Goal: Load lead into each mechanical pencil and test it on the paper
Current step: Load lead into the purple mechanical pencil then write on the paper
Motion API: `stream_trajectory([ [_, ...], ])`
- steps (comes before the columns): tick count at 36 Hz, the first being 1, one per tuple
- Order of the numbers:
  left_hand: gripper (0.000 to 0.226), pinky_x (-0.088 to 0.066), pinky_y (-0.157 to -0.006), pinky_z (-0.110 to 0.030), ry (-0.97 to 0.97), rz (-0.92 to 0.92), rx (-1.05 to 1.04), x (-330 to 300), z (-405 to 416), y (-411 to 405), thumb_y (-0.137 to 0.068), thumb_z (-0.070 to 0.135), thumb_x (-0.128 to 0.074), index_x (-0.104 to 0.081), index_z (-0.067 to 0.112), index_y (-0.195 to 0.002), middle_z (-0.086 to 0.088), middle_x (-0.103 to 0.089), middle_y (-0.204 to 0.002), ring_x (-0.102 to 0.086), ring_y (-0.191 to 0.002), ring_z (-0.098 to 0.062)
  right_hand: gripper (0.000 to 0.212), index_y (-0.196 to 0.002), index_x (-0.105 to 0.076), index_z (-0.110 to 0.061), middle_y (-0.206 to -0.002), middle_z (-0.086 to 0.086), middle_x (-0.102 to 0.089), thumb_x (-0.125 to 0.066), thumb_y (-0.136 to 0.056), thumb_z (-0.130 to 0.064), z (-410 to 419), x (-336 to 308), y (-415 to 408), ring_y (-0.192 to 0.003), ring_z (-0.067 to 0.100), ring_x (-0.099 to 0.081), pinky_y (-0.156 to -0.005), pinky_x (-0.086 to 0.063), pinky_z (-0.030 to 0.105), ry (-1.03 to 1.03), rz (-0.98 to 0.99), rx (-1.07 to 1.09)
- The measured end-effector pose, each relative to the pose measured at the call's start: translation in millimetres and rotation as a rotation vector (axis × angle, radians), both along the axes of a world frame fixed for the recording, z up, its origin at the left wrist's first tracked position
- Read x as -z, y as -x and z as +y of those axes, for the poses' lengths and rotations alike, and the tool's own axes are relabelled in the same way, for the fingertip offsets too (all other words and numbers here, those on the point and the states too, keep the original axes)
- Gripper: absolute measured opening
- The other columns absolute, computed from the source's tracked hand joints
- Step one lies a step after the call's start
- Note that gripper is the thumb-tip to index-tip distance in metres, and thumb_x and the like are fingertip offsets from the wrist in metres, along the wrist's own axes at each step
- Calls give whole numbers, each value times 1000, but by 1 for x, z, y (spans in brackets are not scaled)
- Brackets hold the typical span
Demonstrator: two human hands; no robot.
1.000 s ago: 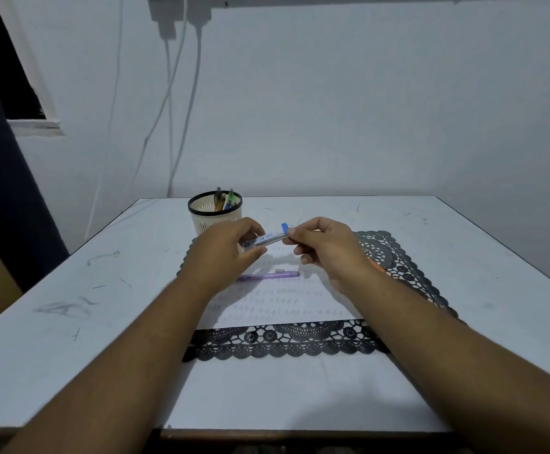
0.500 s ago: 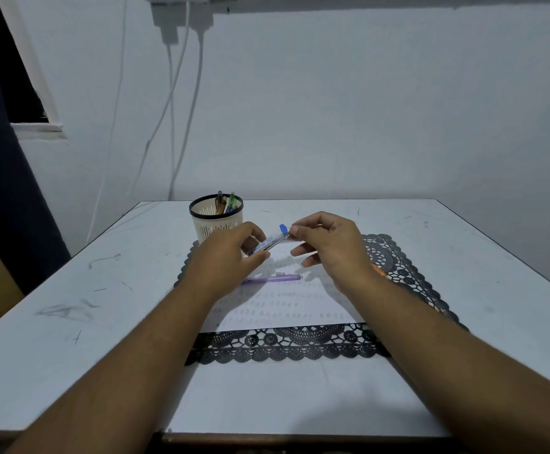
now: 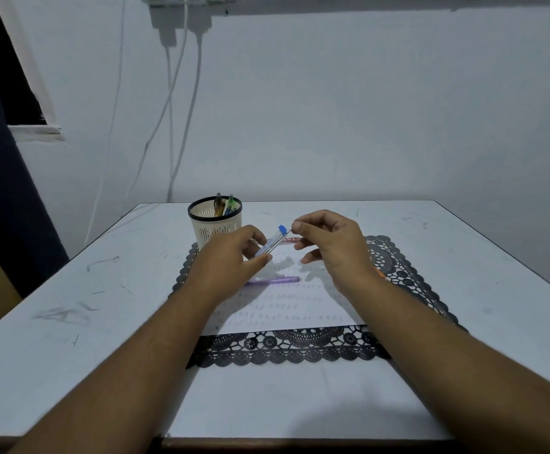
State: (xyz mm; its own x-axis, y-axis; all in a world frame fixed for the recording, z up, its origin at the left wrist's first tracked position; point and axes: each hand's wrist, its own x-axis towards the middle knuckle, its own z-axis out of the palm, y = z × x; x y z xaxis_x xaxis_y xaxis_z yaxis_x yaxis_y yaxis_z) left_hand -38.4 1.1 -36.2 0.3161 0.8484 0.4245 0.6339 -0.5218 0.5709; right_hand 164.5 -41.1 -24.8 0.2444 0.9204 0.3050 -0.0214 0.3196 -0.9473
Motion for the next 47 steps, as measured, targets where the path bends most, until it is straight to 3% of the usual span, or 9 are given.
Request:
stream_trajectory([
  [15,20,-53,-65,-24,29,-5,23,1,0,0,-90,38,-78,-67,37,-106,18,-73,-90,-65,-78,5,6,-91,-77,-11,-83,5,-76,-78,-91,-5,0,1,2,-78,20,-73,-59,-58,31,-28,12,0],
  [20,20,-45,-58,-12,35,-13,40,-1,-3,0,-90,37,-78,-68,36,-107,17,-73,-90,-65,-80,5,6,-88,-75,-11,-83,5,-74,-81,-90,-10,0,0,1,-80,22,-73,-59,-59,33,-14,10,26],
  [31,21,-48,-61,-16,63,-28,43,-2,-4,-1,-90,35,-79,-69,34,-108,15,-73,-90,-66,-83,4,7,-91,-74,-11,-95,15,-78,-79,-89,-6,-3,-1,3,-79,23,-72,-53,-55,31,6,70,-23],
  [35,19,-41,-52,-5,64,-35,54,-2,-5,-1,-90,34,-79,-68,34,-106,14,-73,-88,-63,-84,7,5,-90,-77,-12,-93,10,-78,-80,-90,-8,-2,-1,2,-83,22,-73,-54,-56,31,13,53,5],
  [40,18,-44,-53,-7,74,-48,55,-2,-5,-2,-90,34,-79,-69,33,-105,14,-73,-87,-65,-82,3,12,-83,-79,-20,-88,6,-75,-80,-90,-11,-2,0,1,-89,22,-71,-57,-56,32,7,10,49],
  [47,19,-44,-57,-12,67,-40,47,-3,-6,-1,-90,34,-79,-69,34,-106,15,-73,-88,-64,-83,5,6,-95,-75,-11,-93,9,-79,-73,-94,-5,-5,-2,2,-83,23,-73,-53,-57,32,17,58,8],
])
